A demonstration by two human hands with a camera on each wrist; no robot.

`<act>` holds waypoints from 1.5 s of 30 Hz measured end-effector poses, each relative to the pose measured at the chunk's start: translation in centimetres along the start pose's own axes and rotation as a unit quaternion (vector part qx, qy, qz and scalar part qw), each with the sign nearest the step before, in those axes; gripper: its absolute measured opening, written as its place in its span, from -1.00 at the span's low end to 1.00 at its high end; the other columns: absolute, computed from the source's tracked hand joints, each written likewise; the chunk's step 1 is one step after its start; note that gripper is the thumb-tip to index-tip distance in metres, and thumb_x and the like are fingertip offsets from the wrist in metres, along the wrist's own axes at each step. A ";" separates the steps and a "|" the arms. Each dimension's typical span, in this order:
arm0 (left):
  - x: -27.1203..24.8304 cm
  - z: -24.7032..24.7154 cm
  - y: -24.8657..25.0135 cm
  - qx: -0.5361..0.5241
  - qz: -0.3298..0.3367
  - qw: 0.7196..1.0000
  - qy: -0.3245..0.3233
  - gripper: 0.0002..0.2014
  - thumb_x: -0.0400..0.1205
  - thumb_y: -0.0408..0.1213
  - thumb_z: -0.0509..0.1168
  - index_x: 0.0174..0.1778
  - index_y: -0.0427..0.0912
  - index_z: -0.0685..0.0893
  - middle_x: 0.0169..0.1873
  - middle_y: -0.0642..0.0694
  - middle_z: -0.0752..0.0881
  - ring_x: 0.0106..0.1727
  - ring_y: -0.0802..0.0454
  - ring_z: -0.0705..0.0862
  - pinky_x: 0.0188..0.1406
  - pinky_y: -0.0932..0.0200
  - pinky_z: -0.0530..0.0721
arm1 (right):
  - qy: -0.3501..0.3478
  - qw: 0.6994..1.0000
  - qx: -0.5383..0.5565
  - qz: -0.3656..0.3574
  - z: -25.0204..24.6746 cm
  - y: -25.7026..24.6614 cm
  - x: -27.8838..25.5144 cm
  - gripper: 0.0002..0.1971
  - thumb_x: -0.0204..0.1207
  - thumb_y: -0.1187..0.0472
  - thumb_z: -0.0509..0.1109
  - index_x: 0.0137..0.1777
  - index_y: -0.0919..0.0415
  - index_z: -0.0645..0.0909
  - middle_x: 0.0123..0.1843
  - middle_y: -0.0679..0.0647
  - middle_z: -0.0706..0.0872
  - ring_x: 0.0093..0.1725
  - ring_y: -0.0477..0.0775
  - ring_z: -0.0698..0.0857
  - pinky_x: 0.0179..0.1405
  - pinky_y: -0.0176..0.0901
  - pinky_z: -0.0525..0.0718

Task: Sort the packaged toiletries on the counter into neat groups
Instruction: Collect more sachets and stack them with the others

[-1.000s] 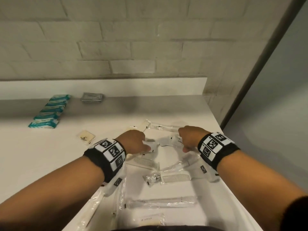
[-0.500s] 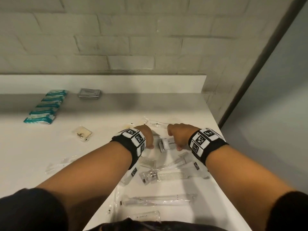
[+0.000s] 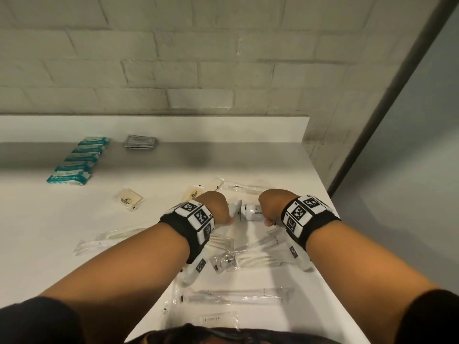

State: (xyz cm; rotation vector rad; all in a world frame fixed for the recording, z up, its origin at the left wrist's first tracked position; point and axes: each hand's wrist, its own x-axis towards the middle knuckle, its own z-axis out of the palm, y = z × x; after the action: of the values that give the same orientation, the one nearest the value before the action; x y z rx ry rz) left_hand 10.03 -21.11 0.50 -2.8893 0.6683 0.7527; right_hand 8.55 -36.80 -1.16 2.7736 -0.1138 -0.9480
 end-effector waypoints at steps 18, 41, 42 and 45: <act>-0.4 -0.1 0.8 -0.078 -0.022 0.996 -0.036 -0.64 0.64 -0.18 0.26 0.30 -0.29 0.63 0.25 -0.28 0.68 0.30 -0.16 0.65 0.22 0.10 0.61 | -0.012 0.999 0.026 0.030 0.4 -0.1 -0.1 -0.80 0.51 0.11 0.44 0.03 0.20 0.61 -0.23 0.02 0.58 -0.07 0.03 0.56 -0.05 -0.14 0.53; -9.3 -1.3 -8.2 -0.851 0.205 0.484 0.029 -0.71 0.66 -0.29 0.19 0.23 -0.31 0.66 0.06 -0.29 0.76 -0.03 -0.16 0.78 -0.03 -0.06 0.72 | 0.199 0.652 0.706 -0.192 -6.1 -10.4 -10.4 -0.67 0.35 0.44 0.58 -0.09 0.23 0.46 -0.24 0.09 0.71 -0.33 0.06 0.73 -0.48 -0.15 0.71; -9.8 -1.0 -9.1 -0.852 0.201 0.482 0.041 -0.71 0.66 -0.32 0.19 0.24 -0.33 0.64 0.04 -0.29 0.76 -0.06 -0.16 0.78 -0.10 -0.04 0.75 | 0.205 0.659 0.697 -0.195 -6.4 -11.5 -10.5 -0.68 0.35 0.42 0.58 -0.11 0.25 0.46 -0.27 0.11 0.70 -0.35 0.06 0.72 -0.48 -0.15 0.72; -10.7 -0.2 -11.5 -0.859 0.178 0.475 0.065 -0.67 0.70 -0.25 0.17 0.31 -0.33 0.60 0.04 -0.29 0.76 -0.05 -0.19 0.78 -0.10 -0.08 0.78 | 0.217 0.644 0.708 -0.191 -6.9 -13.9 -10.7 -0.75 0.40 0.35 0.57 -0.21 0.26 0.50 -0.30 0.21 0.69 -0.38 0.15 0.66 -0.47 -0.11 0.72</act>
State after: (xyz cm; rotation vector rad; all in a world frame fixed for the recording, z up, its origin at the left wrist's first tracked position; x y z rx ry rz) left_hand 6.69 -6.53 5.49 -4.5106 0.6182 2.4499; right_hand 4.39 -20.53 7.46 4.5521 -0.3047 0.0284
